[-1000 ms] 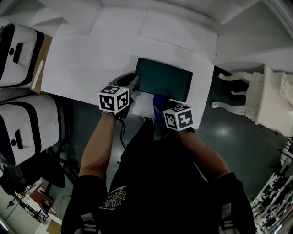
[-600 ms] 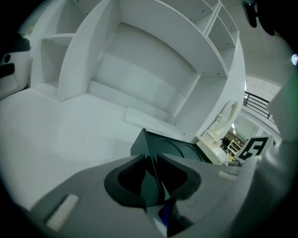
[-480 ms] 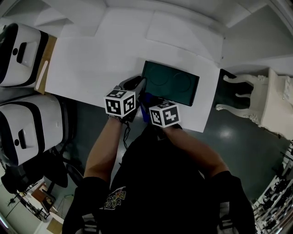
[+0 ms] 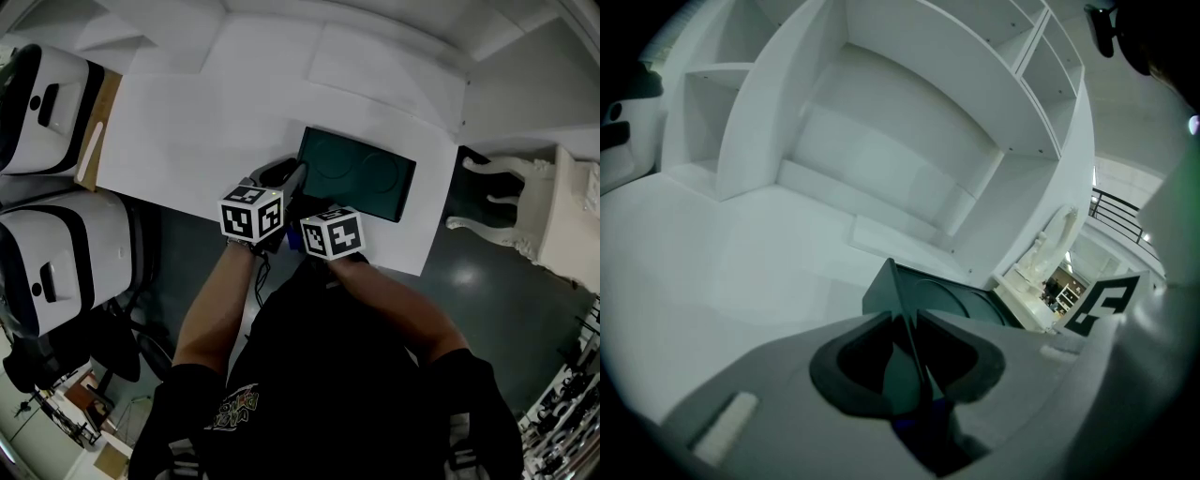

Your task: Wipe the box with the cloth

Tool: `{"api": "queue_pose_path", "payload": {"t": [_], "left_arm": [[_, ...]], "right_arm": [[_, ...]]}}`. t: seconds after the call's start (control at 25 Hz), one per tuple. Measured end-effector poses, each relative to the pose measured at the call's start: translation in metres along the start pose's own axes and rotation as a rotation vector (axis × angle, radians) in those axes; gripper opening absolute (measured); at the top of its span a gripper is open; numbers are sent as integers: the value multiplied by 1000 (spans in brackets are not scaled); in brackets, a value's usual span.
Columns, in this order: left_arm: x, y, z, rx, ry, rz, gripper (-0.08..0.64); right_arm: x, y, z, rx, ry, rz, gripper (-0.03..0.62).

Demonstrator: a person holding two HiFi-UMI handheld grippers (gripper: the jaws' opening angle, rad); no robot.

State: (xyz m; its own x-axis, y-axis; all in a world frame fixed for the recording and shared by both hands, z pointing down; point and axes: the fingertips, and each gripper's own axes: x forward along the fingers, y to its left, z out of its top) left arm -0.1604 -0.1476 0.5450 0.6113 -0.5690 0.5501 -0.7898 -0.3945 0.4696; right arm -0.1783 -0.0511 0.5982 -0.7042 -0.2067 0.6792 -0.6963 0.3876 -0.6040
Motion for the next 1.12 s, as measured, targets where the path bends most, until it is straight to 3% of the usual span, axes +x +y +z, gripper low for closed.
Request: {"api": "queue_pose_path", "payload": {"t": [0.64,1.12], "left_arm": [[-3,2,0,37,24,21,87],[-1,1,-1,35,23,59,86]], "right_arm": [[-80,-42,-23,108,-88,-66,98],[-156,-117,-60,226,-167,-207,98]]}}
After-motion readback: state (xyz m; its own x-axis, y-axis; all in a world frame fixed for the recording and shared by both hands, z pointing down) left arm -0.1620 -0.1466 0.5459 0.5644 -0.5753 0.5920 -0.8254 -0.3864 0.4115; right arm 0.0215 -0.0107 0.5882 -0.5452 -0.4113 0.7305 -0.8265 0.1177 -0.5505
